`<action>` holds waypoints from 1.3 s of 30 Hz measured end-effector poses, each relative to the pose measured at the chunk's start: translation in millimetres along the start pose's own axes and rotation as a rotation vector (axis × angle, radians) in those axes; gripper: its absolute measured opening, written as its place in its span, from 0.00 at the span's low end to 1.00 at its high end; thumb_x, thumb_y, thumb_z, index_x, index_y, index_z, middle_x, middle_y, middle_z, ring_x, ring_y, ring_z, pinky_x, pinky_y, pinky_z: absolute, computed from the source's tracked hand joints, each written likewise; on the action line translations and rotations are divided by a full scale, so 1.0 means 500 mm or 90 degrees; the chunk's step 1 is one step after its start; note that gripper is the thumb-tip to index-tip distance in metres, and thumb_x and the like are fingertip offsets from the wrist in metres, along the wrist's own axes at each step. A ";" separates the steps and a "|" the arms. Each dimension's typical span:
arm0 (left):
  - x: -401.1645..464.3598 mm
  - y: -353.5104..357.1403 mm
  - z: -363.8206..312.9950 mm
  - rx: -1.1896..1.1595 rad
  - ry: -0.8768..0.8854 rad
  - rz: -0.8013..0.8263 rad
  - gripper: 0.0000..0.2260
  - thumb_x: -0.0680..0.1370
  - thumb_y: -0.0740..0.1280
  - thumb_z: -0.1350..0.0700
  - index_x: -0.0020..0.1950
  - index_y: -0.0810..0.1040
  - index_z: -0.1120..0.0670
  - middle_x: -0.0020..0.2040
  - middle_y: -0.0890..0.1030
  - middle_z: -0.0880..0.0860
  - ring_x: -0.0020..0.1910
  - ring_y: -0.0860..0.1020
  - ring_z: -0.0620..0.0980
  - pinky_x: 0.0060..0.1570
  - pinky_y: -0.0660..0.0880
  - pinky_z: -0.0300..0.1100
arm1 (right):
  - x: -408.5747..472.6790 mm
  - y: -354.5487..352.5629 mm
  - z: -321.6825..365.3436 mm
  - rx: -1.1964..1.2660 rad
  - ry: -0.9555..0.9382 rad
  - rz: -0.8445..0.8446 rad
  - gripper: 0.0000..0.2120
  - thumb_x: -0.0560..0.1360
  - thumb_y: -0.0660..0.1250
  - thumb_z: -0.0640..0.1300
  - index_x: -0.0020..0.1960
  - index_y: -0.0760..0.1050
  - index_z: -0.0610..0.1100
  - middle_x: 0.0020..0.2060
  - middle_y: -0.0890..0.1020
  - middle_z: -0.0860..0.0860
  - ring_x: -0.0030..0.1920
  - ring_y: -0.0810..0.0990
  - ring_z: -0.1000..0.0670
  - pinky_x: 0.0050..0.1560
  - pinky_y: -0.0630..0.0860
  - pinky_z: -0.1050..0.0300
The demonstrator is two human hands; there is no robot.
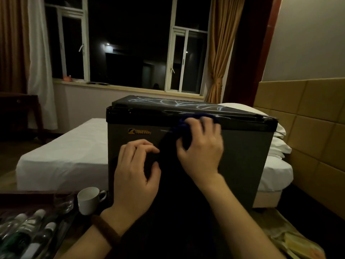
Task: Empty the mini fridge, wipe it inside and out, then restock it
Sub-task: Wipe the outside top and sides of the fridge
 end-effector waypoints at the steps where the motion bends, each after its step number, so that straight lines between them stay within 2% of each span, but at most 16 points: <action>1: -0.001 0.001 0.001 0.000 -0.001 0.001 0.08 0.71 0.60 0.54 0.50 0.71 0.50 0.51 0.72 0.47 0.52 0.68 0.41 0.54 0.64 0.26 | 0.002 -0.011 -0.038 -0.003 0.049 -0.016 0.20 0.67 0.63 0.52 0.57 0.70 0.47 0.53 0.75 0.44 0.50 0.74 0.42 0.44 0.71 0.53; 3: 0.002 -0.002 0.004 0.015 -0.006 0.004 0.08 0.71 0.60 0.54 0.50 0.71 0.50 0.50 0.73 0.50 0.52 0.68 0.41 0.53 0.65 0.27 | 0.001 -0.036 -0.121 -0.003 0.209 -0.057 0.20 0.68 0.67 0.47 0.59 0.71 0.45 0.56 0.73 0.42 0.54 0.72 0.40 0.47 0.69 0.52; 5: 0.010 -0.011 0.009 0.029 -0.008 0.008 0.09 0.72 0.60 0.54 0.50 0.72 0.53 0.50 0.74 0.51 0.52 0.67 0.41 0.52 0.65 0.27 | -0.003 -0.055 -0.180 0.018 0.397 -0.093 0.20 0.70 0.67 0.44 0.61 0.70 0.44 0.59 0.72 0.41 0.58 0.70 0.39 0.53 0.69 0.51; 7: 0.017 -0.026 0.016 0.034 -0.008 0.008 0.10 0.72 0.60 0.54 0.50 0.74 0.55 0.50 0.74 0.53 0.52 0.67 0.40 0.54 0.63 0.25 | -0.004 -0.060 -0.182 0.010 0.496 -0.114 0.21 0.71 0.66 0.44 0.63 0.69 0.44 0.62 0.70 0.40 0.61 0.69 0.39 0.57 0.69 0.48; 9: 0.020 -0.038 0.024 0.041 -0.013 0.005 0.11 0.72 0.60 0.53 0.50 0.75 0.57 0.50 0.75 0.54 0.53 0.66 0.40 0.56 0.61 0.23 | -0.001 -0.044 -0.125 -0.019 0.445 -0.094 0.21 0.70 0.67 0.45 0.62 0.69 0.44 0.61 0.71 0.40 0.60 0.69 0.39 0.56 0.69 0.46; 12: 0.019 -0.050 0.029 0.048 -0.027 -0.001 0.12 0.71 0.59 0.54 0.48 0.75 0.58 0.49 0.74 0.54 0.52 0.67 0.42 0.56 0.59 0.22 | -0.015 0.011 0.036 -0.024 0.167 -0.029 0.20 0.66 0.63 0.50 0.57 0.70 0.46 0.54 0.74 0.42 0.51 0.73 0.40 0.45 0.72 0.48; 14: 0.015 -0.051 0.031 0.057 -0.037 0.000 0.12 0.70 0.59 0.55 0.48 0.75 0.59 0.49 0.75 0.54 0.51 0.68 0.45 0.55 0.59 0.22 | -0.032 0.037 0.127 -0.025 -0.001 0.015 0.16 0.68 0.59 0.51 0.54 0.68 0.48 0.50 0.76 0.43 0.46 0.73 0.42 0.40 0.72 0.50; 16: 0.010 -0.053 0.037 0.060 -0.056 0.004 0.12 0.70 0.58 0.55 0.49 0.74 0.59 0.50 0.75 0.55 0.51 0.68 0.45 0.55 0.59 0.23 | -0.035 0.042 0.158 -0.017 -0.099 0.052 0.13 0.70 0.59 0.50 0.53 0.69 0.47 0.50 0.77 0.44 0.46 0.74 0.42 0.40 0.74 0.50; 18: 0.005 -0.056 0.042 0.068 -0.059 0.013 0.11 0.71 0.59 0.54 0.48 0.75 0.58 0.50 0.75 0.54 0.51 0.66 0.42 0.55 0.60 0.23 | -0.031 0.032 0.133 -0.022 -0.142 0.083 0.16 0.68 0.60 0.51 0.53 0.71 0.47 0.50 0.77 0.44 0.46 0.74 0.41 0.41 0.74 0.49; 20: -0.001 -0.060 0.046 0.075 -0.057 0.024 0.12 0.71 0.58 0.53 0.48 0.75 0.57 0.49 0.75 0.53 0.52 0.65 0.40 0.55 0.60 0.23 | -0.027 0.015 0.074 -0.049 -0.100 0.081 0.17 0.66 0.62 0.50 0.53 0.72 0.47 0.50 0.77 0.44 0.46 0.75 0.39 0.41 0.73 0.48; 24: 0.003 -0.078 0.042 0.083 -0.063 0.026 0.13 0.71 0.58 0.52 0.49 0.75 0.56 0.50 0.74 0.52 0.52 0.65 0.39 0.50 0.64 0.27 | -0.039 -0.020 -0.041 -0.074 0.112 0.080 0.21 0.63 0.74 0.44 0.54 0.74 0.42 0.52 0.77 0.40 0.49 0.75 0.36 0.44 0.74 0.45; 27: 0.010 -0.099 0.024 0.078 -0.058 0.028 0.13 0.71 0.58 0.51 0.50 0.75 0.56 0.50 0.75 0.53 0.52 0.65 0.39 0.49 0.64 0.28 | -0.034 -0.043 -0.059 -0.047 0.179 0.112 0.20 0.66 0.74 0.42 0.56 0.74 0.41 0.55 0.75 0.39 0.53 0.74 0.36 0.48 0.73 0.46; 29: 0.011 -0.110 0.008 0.073 -0.054 0.032 0.14 0.71 0.58 0.50 0.50 0.75 0.56 0.50 0.75 0.53 0.52 0.66 0.40 0.49 0.63 0.28 | -0.026 -0.056 -0.059 -0.005 0.219 0.154 0.19 0.69 0.71 0.44 0.59 0.73 0.43 0.58 0.73 0.42 0.56 0.72 0.40 0.50 0.71 0.49; 34: 0.009 -0.115 -0.054 0.024 -0.041 0.073 0.13 0.72 0.58 0.50 0.51 0.74 0.54 0.50 0.71 0.45 0.52 0.68 0.41 0.49 0.63 0.26 | -0.029 -0.141 -0.051 0.067 0.225 0.109 0.19 0.70 0.70 0.43 0.60 0.72 0.45 0.58 0.73 0.45 0.57 0.71 0.44 0.50 0.68 0.56; 39: 0.010 -0.107 -0.114 0.019 -0.024 0.112 0.10 0.71 0.62 0.57 0.51 0.75 0.55 0.49 0.71 0.46 0.51 0.70 0.45 0.48 0.64 0.29 | -0.036 -0.200 -0.073 0.076 0.242 0.113 0.19 0.69 0.70 0.42 0.59 0.73 0.45 0.57 0.74 0.45 0.56 0.73 0.43 0.49 0.69 0.56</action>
Point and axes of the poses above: each hand's wrist, its own x-axis towards the middle knuckle, its own y-axis out of the palm, z = x × y, the point moved 4 cm from there along x, towards the middle knuckle
